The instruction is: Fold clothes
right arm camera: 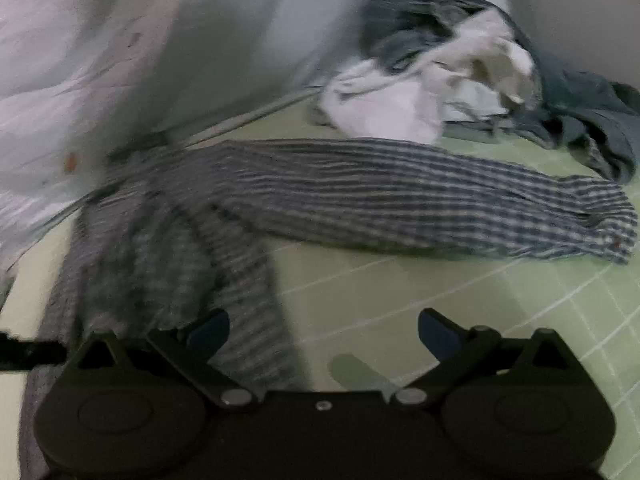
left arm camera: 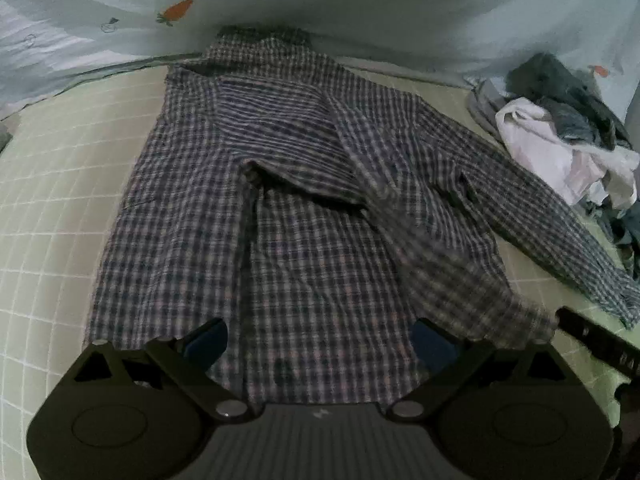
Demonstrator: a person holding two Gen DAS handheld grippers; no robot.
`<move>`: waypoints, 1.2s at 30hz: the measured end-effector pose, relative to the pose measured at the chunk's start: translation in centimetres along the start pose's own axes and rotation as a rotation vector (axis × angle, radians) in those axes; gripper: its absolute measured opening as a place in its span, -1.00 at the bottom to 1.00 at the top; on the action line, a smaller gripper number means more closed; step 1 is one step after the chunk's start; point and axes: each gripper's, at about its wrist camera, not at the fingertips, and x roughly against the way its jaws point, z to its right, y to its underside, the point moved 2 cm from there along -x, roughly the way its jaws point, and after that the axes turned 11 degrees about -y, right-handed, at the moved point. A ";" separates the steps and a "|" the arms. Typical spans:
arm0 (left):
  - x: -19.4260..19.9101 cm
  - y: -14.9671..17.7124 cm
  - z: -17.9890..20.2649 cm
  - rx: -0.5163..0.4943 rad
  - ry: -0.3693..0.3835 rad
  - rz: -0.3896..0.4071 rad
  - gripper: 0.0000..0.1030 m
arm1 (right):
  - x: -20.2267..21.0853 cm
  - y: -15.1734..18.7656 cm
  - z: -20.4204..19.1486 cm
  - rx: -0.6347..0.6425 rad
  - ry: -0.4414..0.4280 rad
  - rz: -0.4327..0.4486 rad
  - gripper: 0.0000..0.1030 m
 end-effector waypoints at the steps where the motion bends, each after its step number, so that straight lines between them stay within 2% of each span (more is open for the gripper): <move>1: -0.2 -0.1 0.2 0.004 -0.002 -0.011 0.91 | -0.5 -0.2 0.6 -0.005 0.015 -0.007 0.98; 3: -0.5 -0.3 0.7 0.014 0.007 -0.033 0.91 | -1.3 -0.5 1.7 -0.012 0.037 -0.032 0.98; 8: -0.7 -0.5 1.9 0.029 0.083 -0.049 0.91 | -2.4 -0.3 3.6 -0.014 0.046 -0.056 0.98; 11: -0.6 -0.9 2.1 0.083 0.180 -0.055 0.91 | -2.8 -0.4 4.2 -0.025 0.044 -0.071 0.98; 15: -0.9 -1.3 2.5 0.187 0.357 -0.091 0.90 | -2.8 -0.7 4.6 -0.040 0.027 -0.066 0.98; 17: -0.8 -1.4 3.1 0.198 0.401 -0.093 0.90 | -3.0 -0.8 4.9 -0.038 0.022 -0.063 0.98; 19: -0.7 -1.3 3.7 0.190 0.413 -0.097 0.90 | -3.1 -0.9 5.0 -0.028 0.021 -0.062 0.98; 22: -1.7 -0.8 4.8 0.134 0.314 -0.146 0.86 | -3.3 -1.0 5.1 -0.013 0.023 -0.056 0.99; 23: -2.0 -0.6 5.0 0.118 0.285 -0.163 0.75 | -3.3 -1.1 5.1 -0.010 0.023 -0.055 0.99; 24: -2.4 -0.3 5.0 0.109 0.268 -0.178 0.52 | -3.3 -1.1 5.1 -0.011 0.023 -0.054 0.99; 25: -2.8 0.0 5.0 0.099 0.251 -0.194 0.40 | -3.2 -1.1 5.2 -0.016 0.025 -0.052 0.98; 26: -3.2 0.3 5.0 0.094 0.240 -0.212 0.12 | -3.0 -1.0 5.2 -0.020 0.029 -0.047 0.98; 27: -3.4 0.5 4.8 0.095 0.237 -0.227 -0.28 | -2.7 -1.0 5.2 -0.024 0.034 -0.041 0.98; 29: -3.4 0.8 4.2 0.093 0.231 -0.236 -0.76 | -2.0 -0.7 5.0 -0.032 0.047 -0.024 0.98; 32: -2.5 1.0 2.8 0.110 0.255 -0.203 -0.86 | -0.8 0.0 4.4 -0.047 0.070 -0.002 0.98; 36: -0.4 1.5 0.0 0.168 0.315 -0.148 -0.89 | 1.0 1.1 2.5 -0.043 0.080 0.020 0.98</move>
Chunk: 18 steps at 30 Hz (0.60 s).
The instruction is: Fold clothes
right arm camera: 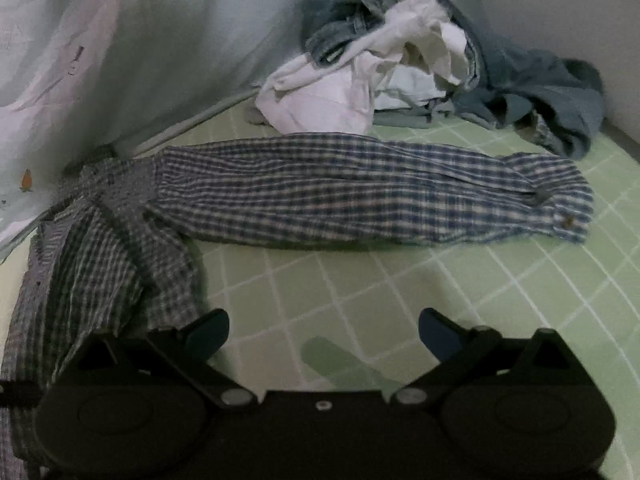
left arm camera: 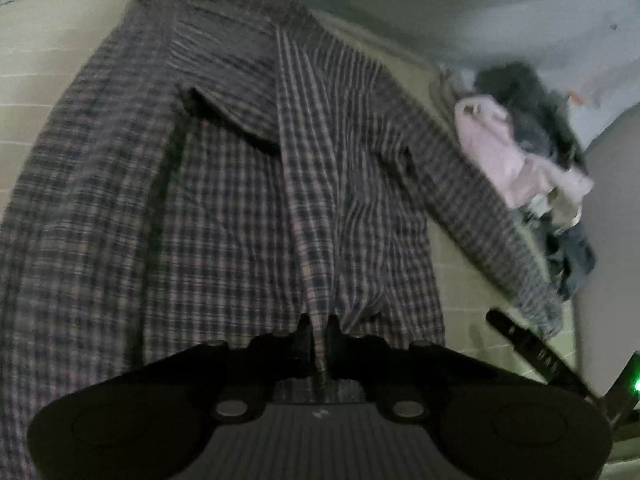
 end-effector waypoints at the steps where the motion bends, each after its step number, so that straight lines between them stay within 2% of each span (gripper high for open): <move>1: 0.8 0.2 -0.7 0.017 0.021 0.010 -0.89 | 0.5 0.3 -0.6 0.010 -0.001 0.004 0.98; 4: 3.0 0.9 -2.9 0.072 0.083 0.036 -0.90 | 2.0 1.6 -2.7 0.051 -0.006 0.013 0.98; 10: 5.6 2.9 -9.1 0.244 0.178 0.015 -0.90 | 4.0 4.6 -7.1 0.131 -0.036 0.001 0.98; 18: 7.6 5.8 -16.6 0.339 0.159 -0.024 -0.91 | 5.7 7.7 -12.4 0.206 -0.054 -0.014 0.99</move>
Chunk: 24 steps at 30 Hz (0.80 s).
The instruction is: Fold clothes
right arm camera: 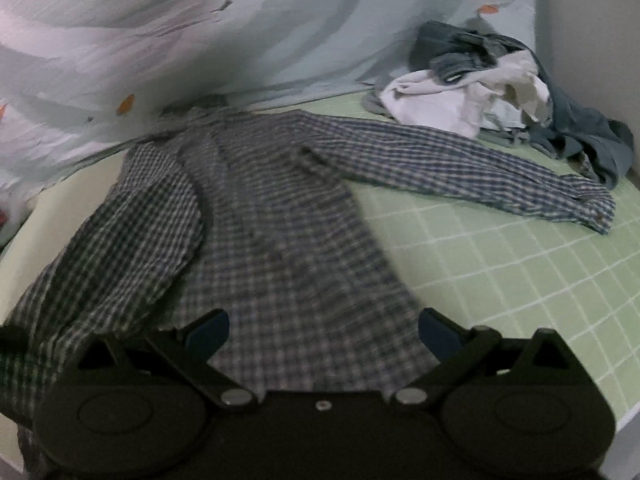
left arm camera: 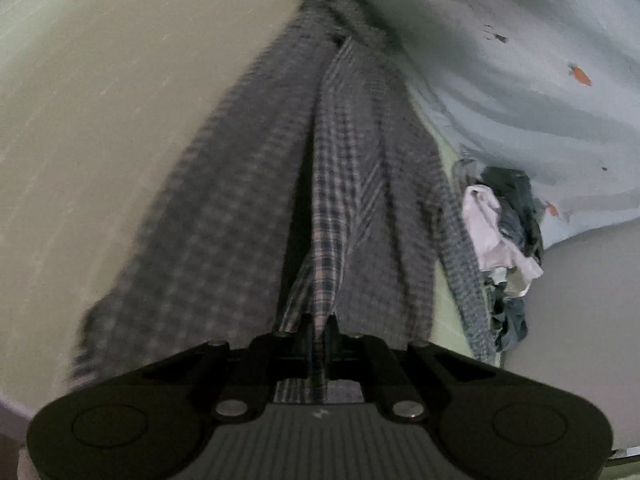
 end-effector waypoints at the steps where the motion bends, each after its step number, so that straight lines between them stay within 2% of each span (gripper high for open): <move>1: 0.2 0.2 -1.0 0.009 -0.003 -0.008 -0.91 | 0.1 0.4 -0.6 0.003 0.001 -0.004 0.98; 7: 0.6 0.8 -5.6 0.069 0.008 -0.064 -0.91 | 0.5 2.7 -3.5 0.013 0.010 -0.026 0.98; 17: -0.4 0.8 -8.2 -0.034 -0.083 -0.098 -0.89 | 0.8 5.7 -6.9 0.027 0.036 -0.057 0.98; 24: -1.8 0.5 -9.3 -0.033 -0.127 -0.153 -0.69 | 0.9 6.1 -7.2 0.011 0.062 -0.056 0.99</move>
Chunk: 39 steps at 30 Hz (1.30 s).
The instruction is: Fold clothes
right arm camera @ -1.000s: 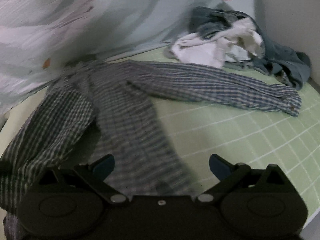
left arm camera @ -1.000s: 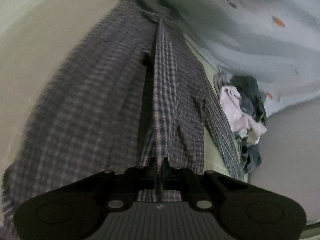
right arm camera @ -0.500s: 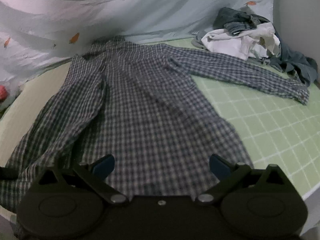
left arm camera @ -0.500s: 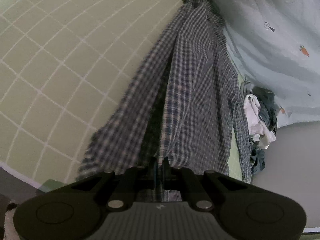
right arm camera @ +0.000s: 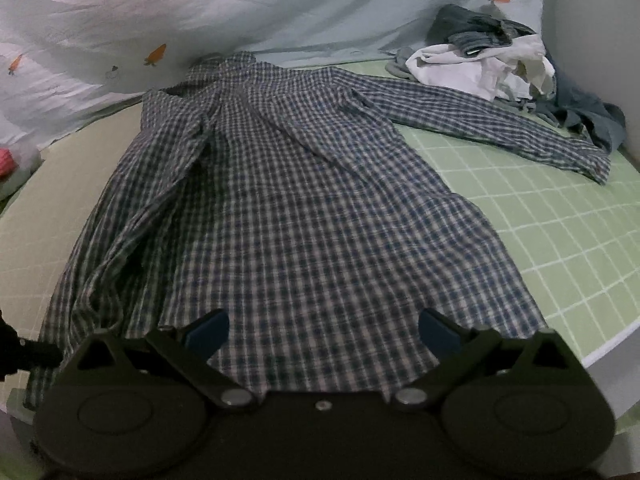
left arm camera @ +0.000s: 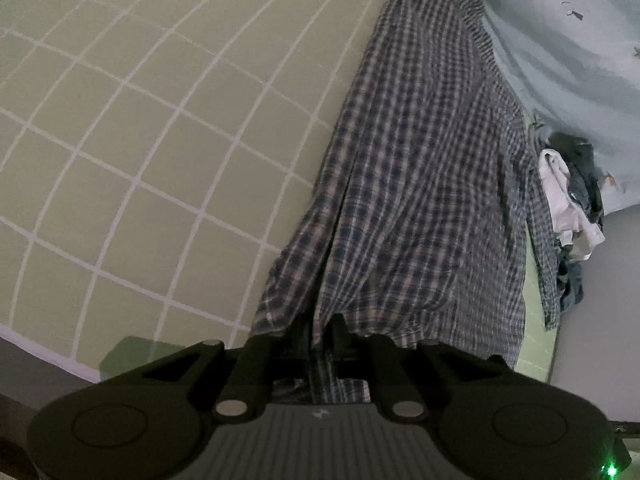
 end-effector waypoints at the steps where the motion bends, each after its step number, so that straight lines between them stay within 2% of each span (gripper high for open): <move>1: -0.1 -0.1 -0.1 0.005 -0.004 -0.007 -0.67 | 0.0 -0.1 0.1 -0.003 0.002 0.002 0.99; 4: 0.4 -0.3 0.3 -0.018 -0.033 0.008 -0.48 | -0.1 -0.4 0.4 -0.006 0.002 0.011 0.99; 6: 1.4 -0.4 1.1 -0.057 -0.068 0.053 -0.06 | -0.2 -0.8 0.5 -0.003 -0.001 0.017 0.99; 9: 3.1 -0.8 2.6 -0.105 -0.109 0.136 0.26 | -0.5 -1.7 0.7 0.006 -0.013 0.025 0.99; 15: 6.4 -1.5 5.5 -0.126 -0.173 0.311 0.61 | -1.1 -3.9 2.5 0.020 -0.046 0.021 0.99; 18: 6.9 -1.8 7.5 -0.110 -0.184 0.345 0.64 | -1.6 -5.0 4.3 0.012 -0.054 0.002 0.99; 21: 6.8 -1.8 9.7 -0.100 -0.177 0.335 0.64 | -1.7 -6.3 6.9 -0.027 -0.052 0.004 0.99; 25: 6.2 -1.4 12.5 -0.143 -0.157 0.347 0.64 | -2.3 -7.9 10.3 -0.080 -0.027 0.017 0.99; 29: 5.2 -1.6 15.0 -0.169 -0.191 0.360 0.65 | -3.6 -9.1 14.3 -0.166 -0.006 0.019 0.99; 34: 3.9 -2.9 17.4 -0.123 -0.257 0.309 0.65 | -4.8 -10.3 18.6 -0.261 0.006 -0.007 0.99; 36: 4.2 -3.4 18.6 -0.118 -0.270 0.317 0.65 | -5.3 -11.2 19.3 -0.244 0.006 -0.016 0.99; 39: 5.2 -4.1 20.2 -0.130 -0.268 0.370 0.65 | -6.1 -13.0 20.4 -0.195 0.023 -0.006 0.99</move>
